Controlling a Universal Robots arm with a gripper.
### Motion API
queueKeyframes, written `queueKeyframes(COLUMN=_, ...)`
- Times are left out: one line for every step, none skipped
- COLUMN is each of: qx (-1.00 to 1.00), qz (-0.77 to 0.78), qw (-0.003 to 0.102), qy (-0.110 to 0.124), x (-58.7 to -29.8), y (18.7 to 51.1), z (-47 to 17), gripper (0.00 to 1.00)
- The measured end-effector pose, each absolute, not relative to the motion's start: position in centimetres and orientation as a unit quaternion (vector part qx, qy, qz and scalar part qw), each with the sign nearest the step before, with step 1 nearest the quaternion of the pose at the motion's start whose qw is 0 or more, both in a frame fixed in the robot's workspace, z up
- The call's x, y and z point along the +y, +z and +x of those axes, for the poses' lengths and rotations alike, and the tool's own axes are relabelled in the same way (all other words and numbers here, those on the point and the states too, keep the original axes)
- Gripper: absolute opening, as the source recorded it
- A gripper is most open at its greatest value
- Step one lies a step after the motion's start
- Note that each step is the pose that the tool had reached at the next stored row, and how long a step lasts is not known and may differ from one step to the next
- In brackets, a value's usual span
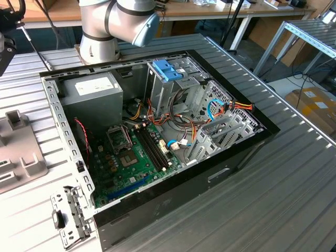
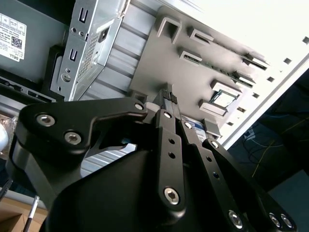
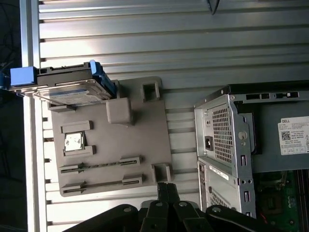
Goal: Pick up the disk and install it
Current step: 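Reach for the disk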
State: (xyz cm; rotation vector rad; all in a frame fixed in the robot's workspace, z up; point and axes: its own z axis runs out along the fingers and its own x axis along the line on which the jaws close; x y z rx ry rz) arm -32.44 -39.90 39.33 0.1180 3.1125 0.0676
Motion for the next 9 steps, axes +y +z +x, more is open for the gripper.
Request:
queueKeyframes(qx=0.999, qz=0.038, qw=0.013, qy=0.022, x=-39.90, y=39.33, z=-32.53, gripper=0.11)
queueKeyframes(qx=0.999, qz=0.038, qw=0.013, qy=0.022, x=-39.89, y=39.33, z=-32.61, gripper=0.11)
queueKeyframes(qx=0.999, qz=0.038, qw=0.013, qy=0.022, x=-39.89, y=39.33, z=-32.78, gripper=0.11)
queueKeyframes(qx=0.999, qz=0.038, qw=0.013, qy=0.022, x=-39.89, y=39.33, z=-32.96, gripper=0.11)
queueKeyframes(qx=0.999, qz=0.038, qw=0.013, qy=0.022, x=-39.90, y=39.33, z=-33.09, gripper=0.11)
queueKeyframes(qx=0.999, qz=0.038, qw=0.013, qy=0.022, x=-39.90, y=39.33, z=-33.18, gripper=0.11)
queueKeyframes(qx=0.999, qz=0.038, qw=0.013, qy=0.022, x=-39.90, y=39.33, z=-33.25, gripper=0.11)
queueKeyframes(qx=0.999, qz=0.038, qw=0.013, qy=0.022, x=-39.89, y=39.33, z=-33.37, gripper=0.11)
queueKeyframes(qx=0.999, qz=0.038, qw=0.013, qy=0.022, x=-39.90, y=39.33, z=-33.45, gripper=0.11)
